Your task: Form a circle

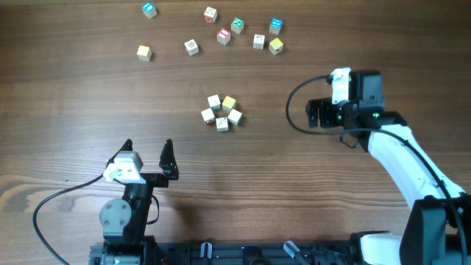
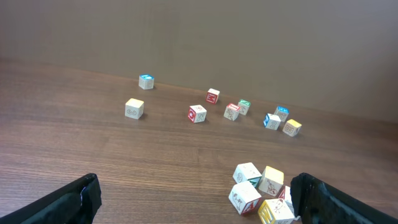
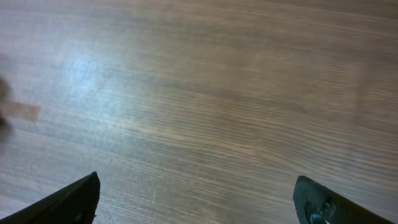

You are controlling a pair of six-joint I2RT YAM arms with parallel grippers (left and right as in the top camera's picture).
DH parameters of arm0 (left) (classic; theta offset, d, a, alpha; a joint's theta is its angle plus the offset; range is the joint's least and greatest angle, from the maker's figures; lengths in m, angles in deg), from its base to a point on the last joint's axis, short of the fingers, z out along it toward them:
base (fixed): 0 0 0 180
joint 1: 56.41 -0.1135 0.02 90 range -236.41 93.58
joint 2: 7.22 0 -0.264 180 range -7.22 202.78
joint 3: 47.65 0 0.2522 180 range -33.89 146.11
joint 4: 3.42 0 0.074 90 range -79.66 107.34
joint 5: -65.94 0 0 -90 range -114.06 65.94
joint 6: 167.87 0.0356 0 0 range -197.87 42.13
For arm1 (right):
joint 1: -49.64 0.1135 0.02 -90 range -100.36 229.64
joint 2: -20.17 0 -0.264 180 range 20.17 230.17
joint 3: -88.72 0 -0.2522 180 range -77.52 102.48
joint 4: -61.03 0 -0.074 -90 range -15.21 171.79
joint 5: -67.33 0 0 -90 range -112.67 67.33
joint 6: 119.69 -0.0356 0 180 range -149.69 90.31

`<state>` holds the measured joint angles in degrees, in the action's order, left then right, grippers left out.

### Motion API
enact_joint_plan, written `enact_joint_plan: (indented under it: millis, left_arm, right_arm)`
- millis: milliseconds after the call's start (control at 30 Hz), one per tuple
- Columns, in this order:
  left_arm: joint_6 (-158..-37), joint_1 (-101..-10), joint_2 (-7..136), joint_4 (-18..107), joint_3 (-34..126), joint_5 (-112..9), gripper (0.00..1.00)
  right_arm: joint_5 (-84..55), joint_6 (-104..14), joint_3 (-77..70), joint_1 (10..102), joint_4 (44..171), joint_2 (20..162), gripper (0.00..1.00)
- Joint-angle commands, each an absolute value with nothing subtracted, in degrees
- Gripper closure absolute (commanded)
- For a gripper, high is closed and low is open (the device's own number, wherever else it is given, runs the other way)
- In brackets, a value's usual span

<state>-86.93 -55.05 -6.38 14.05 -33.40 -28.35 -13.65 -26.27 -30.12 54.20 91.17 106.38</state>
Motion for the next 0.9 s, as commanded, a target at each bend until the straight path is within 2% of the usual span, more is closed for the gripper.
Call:
enact_joint_plan:
  millis: [0,300,500,667,867]
  left_arm:
    - [-85.81,-55.42,-6.88,14.48,-33.58,-28.03,0.0]
    - [-85.81,-55.42,-6.88,14.48,-33.58,-28.03,0.0]
    - [-85.81,-55.42,-6.88,14.48,-33.58,-28.03,0.0]
    - [-85.81,-55.42,-6.88,14.48,-33.58,-28.03,0.0]
    - [-85.83,-55.42,-6.88,14.48,-33.58,-28.03,0.0]
  right_arm:
    - [-7.4,-23.23,-36.09,54.33,83.94,105.97,0.0]
    - [-5.35,-23.82,-48.07,54.33,74.39,105.35,0.0]
    - [-2.13,-23.84,-61.07,54.33,53.91,101.75,0.0]
    - [-1.78,-23.69,-69.4,54.33,44.42,98.47,0.0]
    - [-1.78,-23.71,-74.25,54.33,42.08,93.55,0.0]
